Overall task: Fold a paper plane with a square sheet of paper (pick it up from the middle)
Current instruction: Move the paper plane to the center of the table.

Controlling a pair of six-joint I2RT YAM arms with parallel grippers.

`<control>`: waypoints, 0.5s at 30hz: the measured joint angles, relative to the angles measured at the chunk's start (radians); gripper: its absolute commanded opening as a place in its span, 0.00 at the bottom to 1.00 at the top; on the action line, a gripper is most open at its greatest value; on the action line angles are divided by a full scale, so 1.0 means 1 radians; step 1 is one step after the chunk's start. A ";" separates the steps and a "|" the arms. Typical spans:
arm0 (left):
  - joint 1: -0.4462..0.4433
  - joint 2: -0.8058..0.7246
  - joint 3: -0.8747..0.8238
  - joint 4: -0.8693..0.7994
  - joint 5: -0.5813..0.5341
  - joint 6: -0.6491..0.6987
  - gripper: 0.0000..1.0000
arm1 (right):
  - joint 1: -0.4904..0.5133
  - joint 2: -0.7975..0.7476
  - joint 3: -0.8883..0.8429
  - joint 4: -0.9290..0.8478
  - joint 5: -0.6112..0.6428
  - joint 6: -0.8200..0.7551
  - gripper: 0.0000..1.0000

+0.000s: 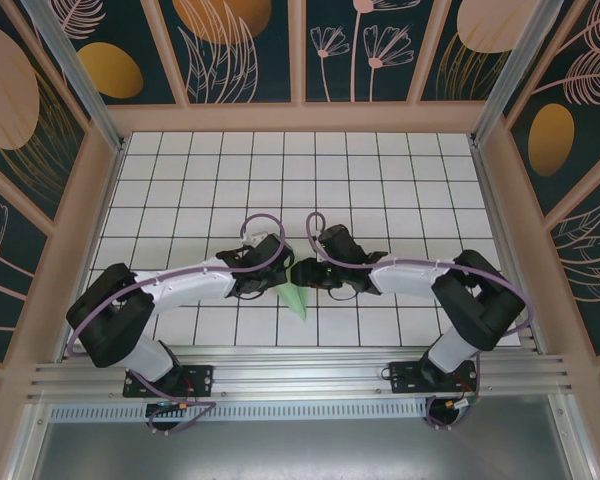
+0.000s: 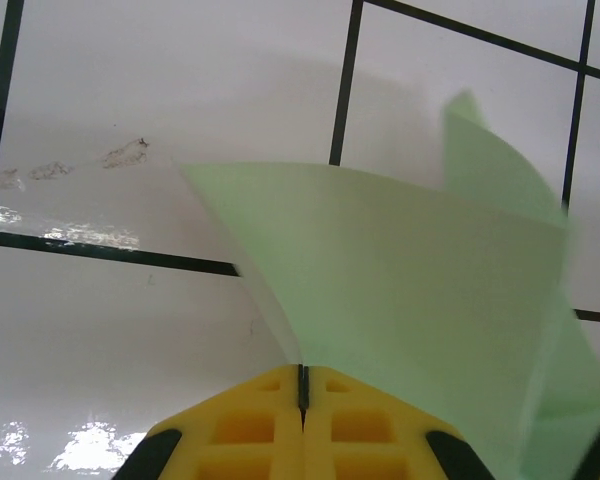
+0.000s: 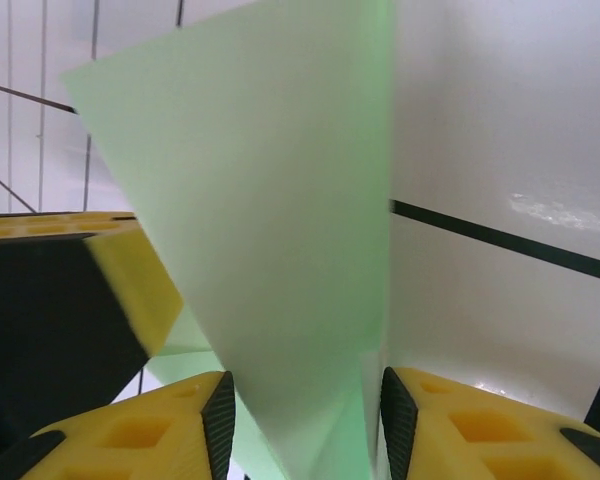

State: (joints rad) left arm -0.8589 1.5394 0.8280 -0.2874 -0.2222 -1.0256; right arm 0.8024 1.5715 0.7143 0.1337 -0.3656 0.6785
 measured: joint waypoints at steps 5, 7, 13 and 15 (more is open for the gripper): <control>0.002 -0.004 -0.003 0.002 0.000 0.000 0.00 | 0.010 -0.042 -0.021 0.001 0.005 0.000 0.53; 0.003 -0.004 -0.006 0.005 0.000 0.000 0.00 | 0.019 -0.042 -0.021 -0.002 0.013 -0.006 0.53; 0.003 -0.004 -0.009 0.008 0.000 0.000 0.00 | 0.032 -0.076 -0.025 -0.041 0.089 -0.019 0.56; 0.003 -0.007 -0.013 0.010 0.000 0.000 0.00 | 0.032 -0.093 -0.026 -0.039 0.087 -0.020 0.56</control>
State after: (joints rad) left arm -0.8562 1.5326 0.8154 -0.2771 -0.2222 -1.0256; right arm 0.8341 1.4784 0.6888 0.0944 -0.2787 0.6586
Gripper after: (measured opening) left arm 0.064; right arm 0.562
